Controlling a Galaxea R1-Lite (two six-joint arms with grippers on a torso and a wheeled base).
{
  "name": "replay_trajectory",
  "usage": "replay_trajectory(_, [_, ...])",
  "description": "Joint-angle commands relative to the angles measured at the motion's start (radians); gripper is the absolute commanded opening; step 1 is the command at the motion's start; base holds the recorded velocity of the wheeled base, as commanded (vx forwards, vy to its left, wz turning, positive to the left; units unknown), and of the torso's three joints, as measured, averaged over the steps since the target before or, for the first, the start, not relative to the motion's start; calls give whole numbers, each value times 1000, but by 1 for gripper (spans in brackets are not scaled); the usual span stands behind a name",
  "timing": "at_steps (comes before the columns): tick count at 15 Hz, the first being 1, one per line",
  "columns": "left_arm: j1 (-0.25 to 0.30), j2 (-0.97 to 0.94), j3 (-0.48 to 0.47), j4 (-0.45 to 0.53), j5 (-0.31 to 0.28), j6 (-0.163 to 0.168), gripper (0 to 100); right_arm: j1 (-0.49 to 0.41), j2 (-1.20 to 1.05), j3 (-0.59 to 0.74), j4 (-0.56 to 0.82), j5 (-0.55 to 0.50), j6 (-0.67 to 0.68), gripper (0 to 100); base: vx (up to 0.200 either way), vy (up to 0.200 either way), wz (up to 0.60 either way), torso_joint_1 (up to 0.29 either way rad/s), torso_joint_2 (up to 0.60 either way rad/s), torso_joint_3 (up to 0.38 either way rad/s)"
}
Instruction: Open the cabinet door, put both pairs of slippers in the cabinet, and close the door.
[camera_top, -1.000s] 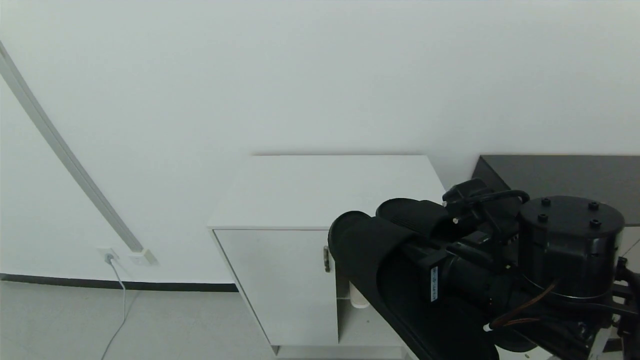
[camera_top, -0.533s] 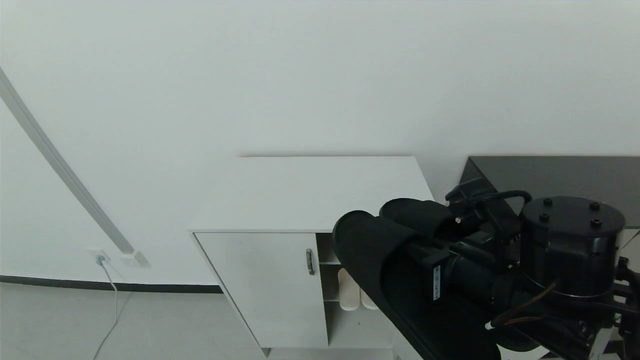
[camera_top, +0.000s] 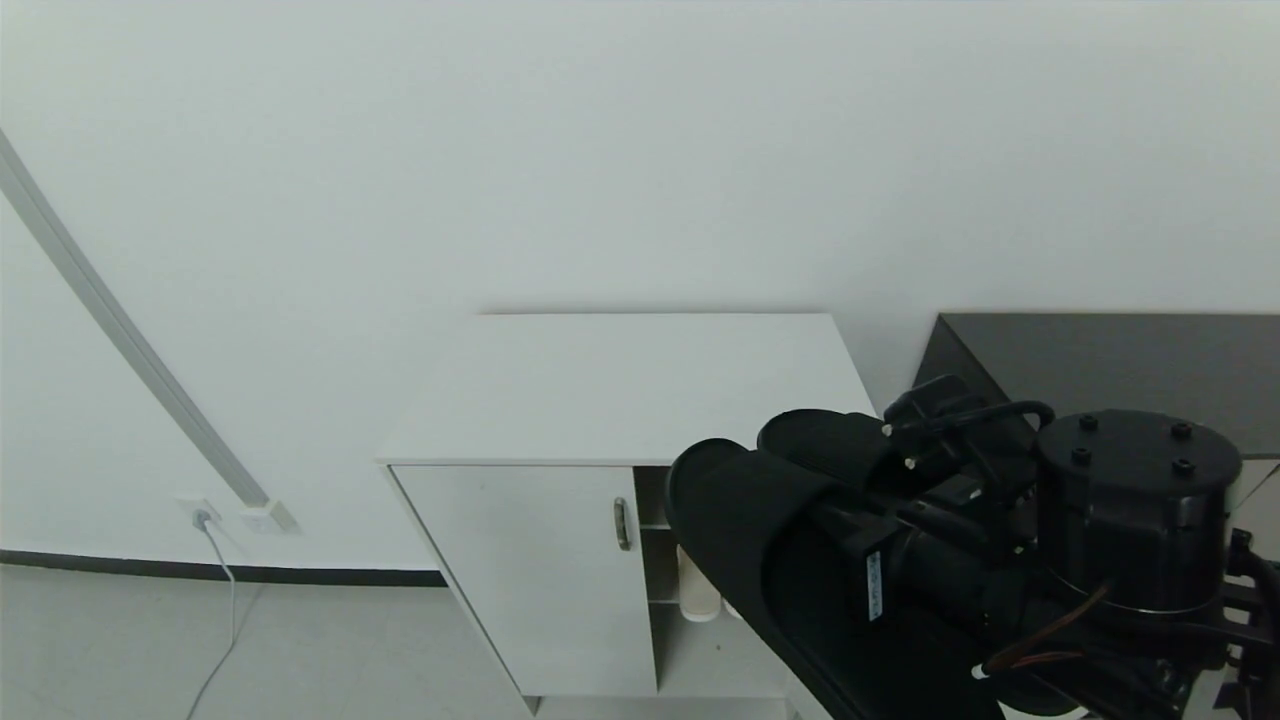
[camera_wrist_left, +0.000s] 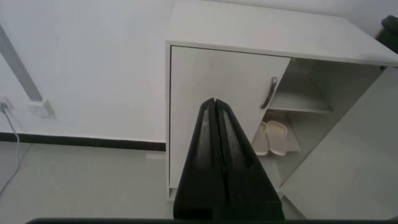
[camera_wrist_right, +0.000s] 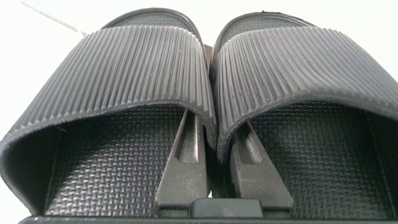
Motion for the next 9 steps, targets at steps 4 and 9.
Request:
replay_trajectory(4, [0,2,0,0,0,1,0,1,30,8,-40,-1,-2,0,0,0,0,0,0,0])
replay_trajectory(9, [0,1,0,0,0,1,0,1,36,12,-63,-1,-3,0,0,0,0,-133,301,164])
